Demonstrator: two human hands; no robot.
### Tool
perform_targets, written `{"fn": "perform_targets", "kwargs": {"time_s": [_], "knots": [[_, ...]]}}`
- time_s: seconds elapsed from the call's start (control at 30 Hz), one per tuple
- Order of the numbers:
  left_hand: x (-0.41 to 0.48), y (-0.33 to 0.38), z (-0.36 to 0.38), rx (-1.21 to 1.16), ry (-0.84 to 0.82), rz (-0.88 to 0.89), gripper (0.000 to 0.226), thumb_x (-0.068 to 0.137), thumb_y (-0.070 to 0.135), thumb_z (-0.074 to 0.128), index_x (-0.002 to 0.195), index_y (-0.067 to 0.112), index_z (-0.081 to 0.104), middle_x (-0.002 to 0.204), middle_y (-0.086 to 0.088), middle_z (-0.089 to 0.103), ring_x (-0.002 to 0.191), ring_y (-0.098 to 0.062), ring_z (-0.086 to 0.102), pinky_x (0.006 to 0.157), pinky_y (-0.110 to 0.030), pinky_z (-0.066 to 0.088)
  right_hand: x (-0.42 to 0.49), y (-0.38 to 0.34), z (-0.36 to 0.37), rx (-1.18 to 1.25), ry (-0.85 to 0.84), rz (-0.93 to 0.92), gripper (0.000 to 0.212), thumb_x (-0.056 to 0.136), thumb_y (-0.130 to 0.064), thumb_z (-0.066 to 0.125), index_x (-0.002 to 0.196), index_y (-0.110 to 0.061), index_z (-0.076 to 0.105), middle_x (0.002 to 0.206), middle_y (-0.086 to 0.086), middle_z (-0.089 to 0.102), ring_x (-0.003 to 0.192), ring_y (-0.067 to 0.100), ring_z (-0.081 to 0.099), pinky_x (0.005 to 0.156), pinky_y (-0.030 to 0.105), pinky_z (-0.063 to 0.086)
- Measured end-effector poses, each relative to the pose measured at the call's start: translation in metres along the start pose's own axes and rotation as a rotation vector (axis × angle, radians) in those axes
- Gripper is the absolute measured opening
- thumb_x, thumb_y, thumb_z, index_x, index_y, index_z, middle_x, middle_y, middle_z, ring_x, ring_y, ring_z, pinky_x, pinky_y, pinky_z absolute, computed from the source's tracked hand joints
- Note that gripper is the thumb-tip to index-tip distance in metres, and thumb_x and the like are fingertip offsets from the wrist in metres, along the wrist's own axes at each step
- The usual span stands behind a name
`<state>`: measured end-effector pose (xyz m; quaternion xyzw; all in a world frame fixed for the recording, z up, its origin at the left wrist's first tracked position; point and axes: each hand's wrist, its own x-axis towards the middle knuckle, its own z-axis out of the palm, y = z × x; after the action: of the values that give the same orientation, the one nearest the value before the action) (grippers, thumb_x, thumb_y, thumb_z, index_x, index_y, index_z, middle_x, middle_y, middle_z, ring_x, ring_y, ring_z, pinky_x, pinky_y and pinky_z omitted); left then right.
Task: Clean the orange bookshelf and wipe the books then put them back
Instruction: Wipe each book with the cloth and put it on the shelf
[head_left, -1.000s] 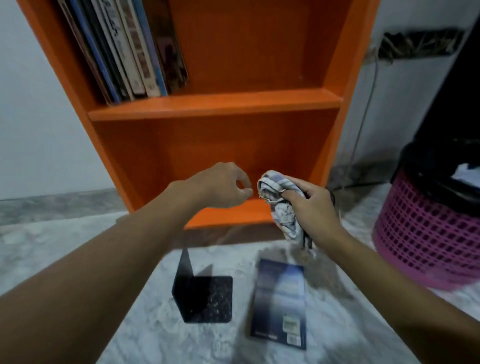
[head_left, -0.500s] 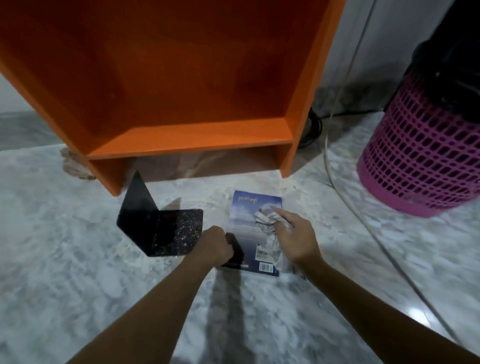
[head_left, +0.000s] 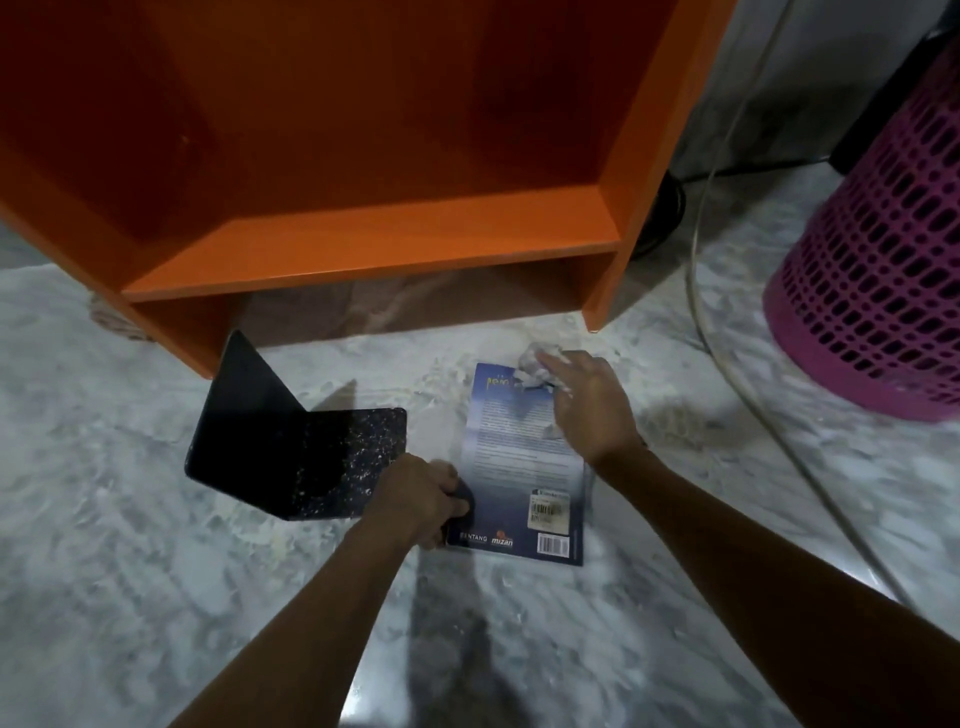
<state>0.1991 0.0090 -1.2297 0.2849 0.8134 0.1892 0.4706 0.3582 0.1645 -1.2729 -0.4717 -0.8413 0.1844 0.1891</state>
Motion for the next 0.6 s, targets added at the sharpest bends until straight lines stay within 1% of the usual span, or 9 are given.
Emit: {"fn": "perform_targets", "kwargs": {"time_s": [0.03, 0.1, 0.17, 0.23, 0.3, 0.37, 0.43, 0.5, 0.6], "knots": [[0.000, 0.001, 0.000, -0.031, -0.011, -0.031, 0.016, 0.081, -0.004, 0.074, 0.092, 0.006, 0.066, 0.048, -0.002, 0.052, 0.031, -0.009, 0.048, 0.037, -0.024, 0.047, 0.004, -0.002, 0.003, 0.003, 0.033, 0.007, 0.053, 0.087, -0.003, 0.047, 0.135, -0.025, 0.057, 0.137, 0.003, 0.055, 0.120, 0.024, 0.048, 0.103, 0.037, 0.041], [0.002, 0.001, 0.001, -0.071, -0.033, -0.063, 0.018, 0.082, -0.005, 0.072, 0.096, 0.005, 0.066, 0.053, -0.007, 0.051, 0.033, -0.013, 0.048, 0.035, -0.023, 0.044, -0.001, -0.013, 0.009, -0.004, -0.058, -0.123, 0.053, 0.088, -0.003, 0.052, 0.135, -0.028, 0.056, 0.139, 0.000, 0.053, 0.124, 0.021, 0.046, 0.103, 0.035, 0.042], [0.007, -0.002, 0.001, -0.093, -0.051, -0.071, 0.021, 0.083, -0.005, 0.072, 0.102, 0.001, 0.068, 0.053, -0.009, 0.049, 0.029, -0.012, 0.046, 0.034, -0.022, 0.043, -0.012, -0.027, 0.010, -0.029, -0.203, -0.410, 0.056, 0.086, -0.002, 0.060, 0.134, -0.031, 0.057, 0.138, 0.000, 0.055, 0.123, 0.021, 0.049, 0.094, 0.028, 0.044], [0.010, -0.004, 0.001, -0.120, -0.059, -0.087, 0.020, 0.081, -0.005, 0.074, 0.101, 0.000, 0.069, 0.052, -0.010, 0.050, 0.025, -0.010, 0.045, 0.034, -0.023, 0.043, -0.012, -0.029, 0.010, -0.015, -0.247, -0.639, 0.062, 0.076, 0.005, 0.066, 0.130, -0.027, 0.061, 0.128, 0.006, 0.063, 0.113, 0.027, 0.058, 0.079, 0.026, 0.044], [0.011, -0.003, 0.001, -0.131, -0.070, -0.095, 0.016, 0.081, -0.004, 0.075, 0.092, 0.005, 0.067, 0.053, -0.011, 0.053, 0.024, -0.011, 0.046, 0.036, -0.025, 0.046, 0.003, -0.029, 0.013, -0.041, -0.214, -0.583, 0.062, 0.080, 0.006, 0.062, 0.132, -0.027, 0.060, 0.130, 0.007, 0.062, 0.114, 0.027, 0.057, 0.081, 0.030, 0.049], [0.011, -0.002, 0.000, -0.142, -0.076, -0.107, 0.017, 0.081, -0.004, 0.075, 0.087, 0.009, 0.064, 0.052, -0.010, 0.053, 0.024, -0.011, 0.046, 0.035, -0.026, 0.046, 0.016, -0.034, 0.018, -0.024, -0.125, -0.327, 0.059, 0.086, 0.003, 0.055, 0.136, -0.028, 0.056, 0.137, 0.003, 0.056, 0.120, 0.023, 0.050, 0.096, 0.034, 0.047], [0.014, -0.004, 0.000, -0.173, -0.073, -0.132, 0.018, 0.079, -0.006, 0.075, 0.090, 0.005, 0.067, 0.042, -0.005, 0.051, 0.023, -0.011, 0.043, 0.031, -0.024, 0.042, 0.019, -0.040, 0.024, 0.026, -0.036, -0.127, 0.059, 0.085, 0.002, 0.052, 0.136, -0.028, 0.055, 0.137, 0.000, 0.054, 0.123, 0.021, 0.045, 0.101, 0.035, 0.044], [0.016, -0.005, 0.000, -0.177, -0.080, -0.147, 0.022, 0.080, -0.005, 0.075, 0.100, -0.001, 0.069, 0.037, -0.002, 0.049, 0.022, -0.012, 0.042, 0.030, -0.023, 0.040, 0.010, -0.045, 0.026, 0.061, -0.022, -0.097, 0.060, 0.086, 0.002, 0.052, 0.137, -0.029, 0.054, 0.139, -0.002, 0.052, 0.125, 0.018, 0.043, 0.102, 0.034, 0.042], [0.014, -0.003, -0.004, -0.126, -0.148, -0.157, 0.023, 0.087, 0.003, 0.070, 0.109, 0.003, 0.065, 0.058, -0.010, 0.057, 0.025, -0.011, 0.050, 0.037, -0.027, 0.049, -0.023, -0.045, 0.024, 0.072, -0.107, -0.225, 0.057, 0.089, -0.002, 0.054, 0.138, -0.029, 0.052, 0.140, -0.001, 0.052, 0.126, 0.019, 0.043, 0.105, 0.037, 0.042]]}}
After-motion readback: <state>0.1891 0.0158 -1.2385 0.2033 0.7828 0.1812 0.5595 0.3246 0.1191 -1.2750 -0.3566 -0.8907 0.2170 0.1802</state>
